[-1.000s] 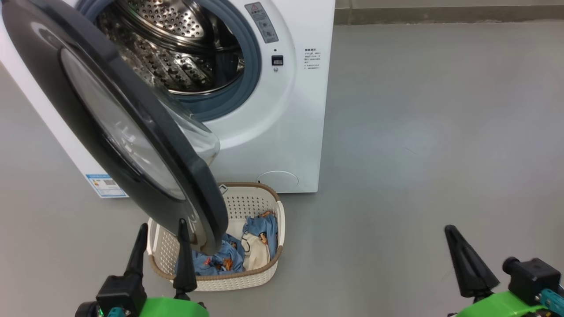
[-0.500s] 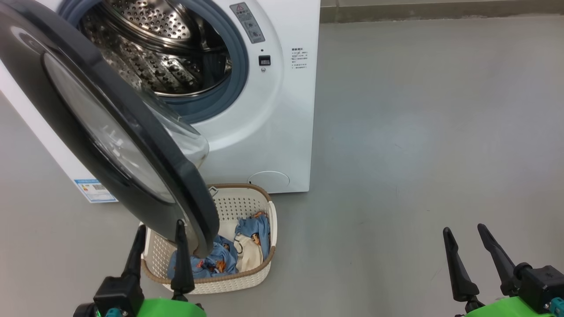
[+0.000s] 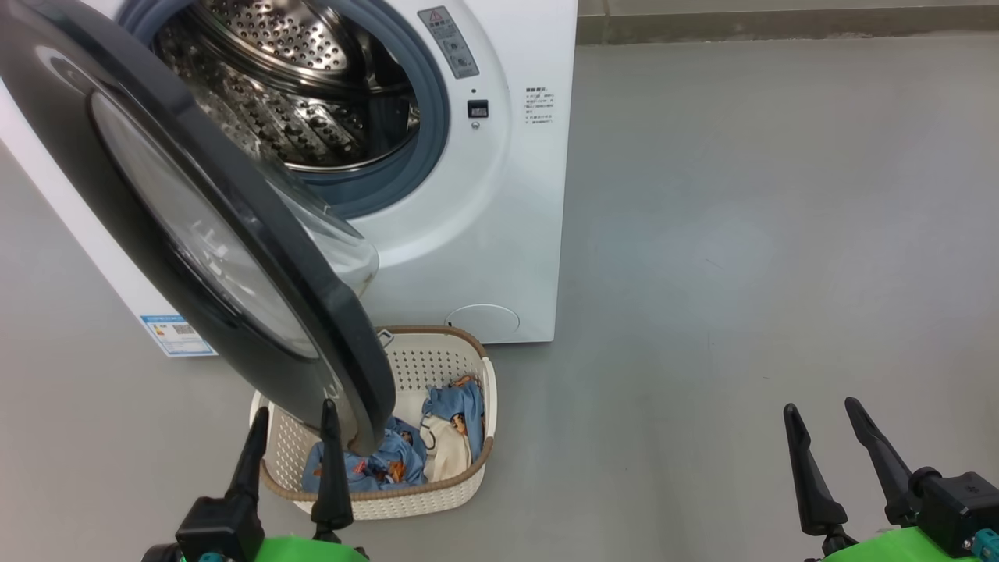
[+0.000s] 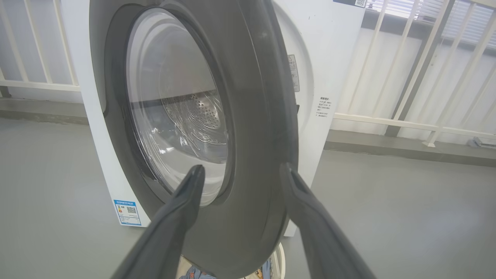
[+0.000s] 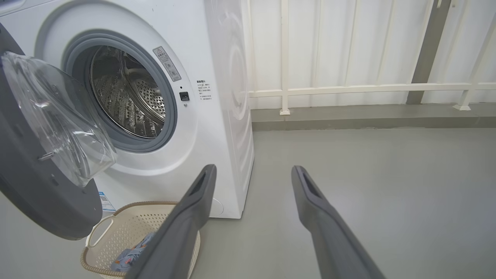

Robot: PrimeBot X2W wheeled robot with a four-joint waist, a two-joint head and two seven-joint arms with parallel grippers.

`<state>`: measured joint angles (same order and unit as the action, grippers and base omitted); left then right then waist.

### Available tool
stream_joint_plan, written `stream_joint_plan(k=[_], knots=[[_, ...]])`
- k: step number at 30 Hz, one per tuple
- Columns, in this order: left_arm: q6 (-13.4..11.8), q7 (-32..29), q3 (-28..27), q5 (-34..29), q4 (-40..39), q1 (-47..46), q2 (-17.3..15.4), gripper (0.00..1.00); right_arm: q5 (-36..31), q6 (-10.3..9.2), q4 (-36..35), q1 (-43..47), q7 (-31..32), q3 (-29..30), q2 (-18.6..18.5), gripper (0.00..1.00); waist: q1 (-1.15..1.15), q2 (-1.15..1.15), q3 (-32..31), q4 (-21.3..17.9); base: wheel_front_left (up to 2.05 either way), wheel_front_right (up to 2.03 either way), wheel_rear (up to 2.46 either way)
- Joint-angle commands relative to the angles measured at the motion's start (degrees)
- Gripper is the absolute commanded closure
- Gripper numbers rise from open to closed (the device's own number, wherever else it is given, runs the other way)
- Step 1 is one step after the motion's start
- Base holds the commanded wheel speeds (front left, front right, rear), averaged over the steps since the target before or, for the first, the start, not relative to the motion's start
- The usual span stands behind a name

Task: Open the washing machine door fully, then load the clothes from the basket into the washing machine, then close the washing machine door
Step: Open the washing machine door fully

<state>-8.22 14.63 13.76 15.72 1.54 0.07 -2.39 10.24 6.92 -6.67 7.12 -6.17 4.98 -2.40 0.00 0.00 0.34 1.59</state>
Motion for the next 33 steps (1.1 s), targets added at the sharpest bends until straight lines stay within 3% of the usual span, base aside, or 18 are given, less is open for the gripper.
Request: stream_joint_plan(k=[1,33], knots=[[0.1,0.4,-1.7,0.1,-1.3,-0.9,-0.5,0.00,0.3,0.57,-1.3,-0.9,-0.7,-1.5,-0.5,0.00,0.00,0.00,0.1,0.1,0.00,0.00,0.00],[0.0,0.4,-1.3,-0.7,-1.0,-0.7,-0.5,0.00,0.2,0.57,-0.4,-1.3,-0.9,-1.0,-0.5,0.00,0.00,0.00,0.2,0.2,0.00,0.00,0.00]])
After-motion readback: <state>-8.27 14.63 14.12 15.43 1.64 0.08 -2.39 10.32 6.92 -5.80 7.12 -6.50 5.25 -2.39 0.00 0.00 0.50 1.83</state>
